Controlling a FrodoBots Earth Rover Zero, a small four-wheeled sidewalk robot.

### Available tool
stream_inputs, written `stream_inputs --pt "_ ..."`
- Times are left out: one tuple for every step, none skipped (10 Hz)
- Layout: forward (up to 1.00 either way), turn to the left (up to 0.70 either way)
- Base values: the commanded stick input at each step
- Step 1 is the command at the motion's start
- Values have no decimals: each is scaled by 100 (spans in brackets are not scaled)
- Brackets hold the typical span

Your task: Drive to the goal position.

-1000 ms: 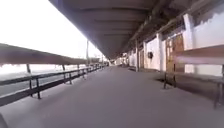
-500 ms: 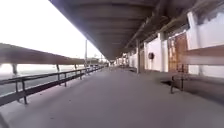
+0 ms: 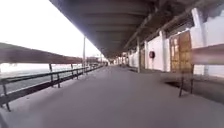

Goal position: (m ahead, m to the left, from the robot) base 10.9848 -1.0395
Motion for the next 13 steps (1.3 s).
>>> stream_inputs --pt "70 0" --pt "70 0" --pt "70 0" --pt "70 0" --pt "70 0" --pt "70 0" --pt "70 0" --pt "70 0" --pt "70 0" --pt "70 0" --pt "70 0" --pt "70 0" --pt "70 0"
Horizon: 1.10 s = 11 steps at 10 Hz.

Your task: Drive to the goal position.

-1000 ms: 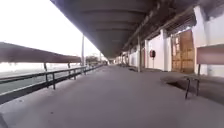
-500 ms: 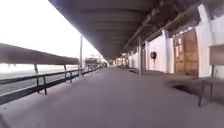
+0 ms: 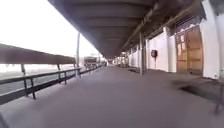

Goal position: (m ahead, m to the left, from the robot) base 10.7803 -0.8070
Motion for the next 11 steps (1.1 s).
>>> stream_inputs --pt "70 0" --pt "70 0" --pt "70 0" --pt "70 0" --pt "70 0" --pt "70 0" --pt "70 0" --pt "70 0" --pt "70 0" --pt "70 0" --pt "70 0"
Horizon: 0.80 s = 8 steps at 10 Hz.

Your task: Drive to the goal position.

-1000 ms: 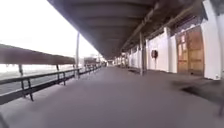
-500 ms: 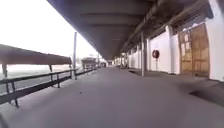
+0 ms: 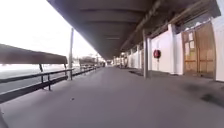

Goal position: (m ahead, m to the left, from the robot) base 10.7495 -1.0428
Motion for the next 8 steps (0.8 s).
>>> stream_inputs --pt "70 0" --pt "70 0" --pt "70 9" --pt "70 22" --pt "70 35" --pt "70 27" --pt "70 19" --pt "70 12"
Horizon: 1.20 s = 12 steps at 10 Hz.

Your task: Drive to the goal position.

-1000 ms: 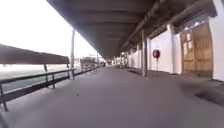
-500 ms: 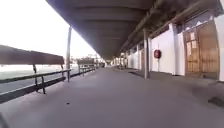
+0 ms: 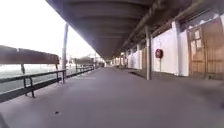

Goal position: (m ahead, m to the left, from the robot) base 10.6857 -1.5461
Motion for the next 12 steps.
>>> stream_inputs --pt "70 4" --pt "70 0" --pt "70 0" --pt "70 0" --pt "70 0" --pt "70 0" --pt "70 0" --pt "70 0" --pt "70 0" --pt "70 0" --pt "70 0" --pt "70 -10"
